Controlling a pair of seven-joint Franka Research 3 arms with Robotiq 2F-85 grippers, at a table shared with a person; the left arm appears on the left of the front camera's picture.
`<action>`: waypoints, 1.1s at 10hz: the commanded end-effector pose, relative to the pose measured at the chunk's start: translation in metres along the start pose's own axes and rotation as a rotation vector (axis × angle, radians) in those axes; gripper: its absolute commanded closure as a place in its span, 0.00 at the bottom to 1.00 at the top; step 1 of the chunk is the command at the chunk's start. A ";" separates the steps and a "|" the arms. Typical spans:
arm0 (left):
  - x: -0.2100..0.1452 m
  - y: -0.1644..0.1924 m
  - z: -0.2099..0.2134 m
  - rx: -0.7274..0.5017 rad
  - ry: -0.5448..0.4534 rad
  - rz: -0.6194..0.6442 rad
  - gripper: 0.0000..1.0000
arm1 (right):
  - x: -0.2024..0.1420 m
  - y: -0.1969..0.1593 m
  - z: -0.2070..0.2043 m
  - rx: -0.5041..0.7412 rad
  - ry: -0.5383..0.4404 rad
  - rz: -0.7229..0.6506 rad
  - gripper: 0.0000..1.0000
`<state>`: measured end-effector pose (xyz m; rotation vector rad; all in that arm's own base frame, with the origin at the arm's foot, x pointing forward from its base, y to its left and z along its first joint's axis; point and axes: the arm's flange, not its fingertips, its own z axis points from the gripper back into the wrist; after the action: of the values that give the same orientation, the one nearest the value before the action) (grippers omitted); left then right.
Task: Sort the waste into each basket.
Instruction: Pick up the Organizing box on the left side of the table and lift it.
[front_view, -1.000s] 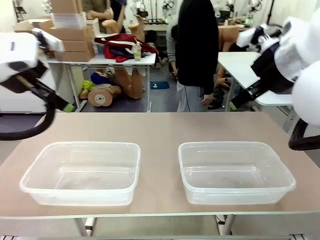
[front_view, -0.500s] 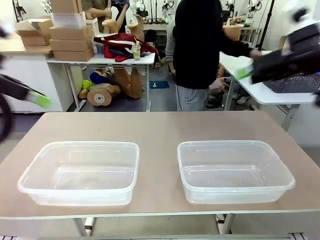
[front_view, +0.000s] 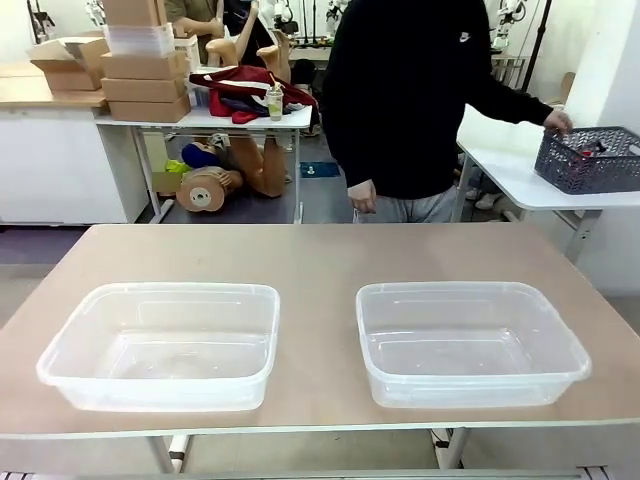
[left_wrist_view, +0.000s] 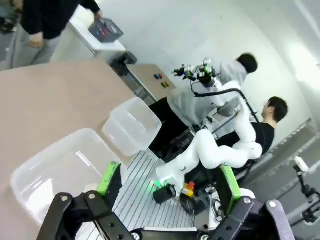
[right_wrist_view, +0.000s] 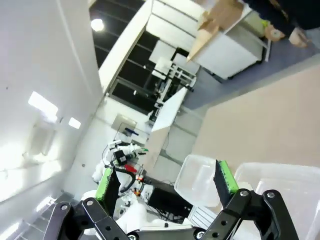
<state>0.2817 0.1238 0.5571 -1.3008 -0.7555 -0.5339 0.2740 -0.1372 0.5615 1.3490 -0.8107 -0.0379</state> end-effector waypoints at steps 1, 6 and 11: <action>0.006 -0.024 -0.012 0.031 0.104 -0.139 0.00 | -0.008 0.027 -0.040 -0.050 0.123 0.132 0.00; 0.006 -0.024 -0.012 0.031 0.104 -0.139 0.00 | -0.008 0.027 -0.040 -0.050 0.123 0.132 0.00; 0.006 -0.024 -0.012 0.031 0.104 -0.139 0.00 | -0.008 0.027 -0.040 -0.050 0.123 0.132 0.00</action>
<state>0.2694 0.1063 0.5722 -1.1789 -0.7470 -0.6657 0.2747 -0.0940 0.5782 1.2372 -0.7613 0.1019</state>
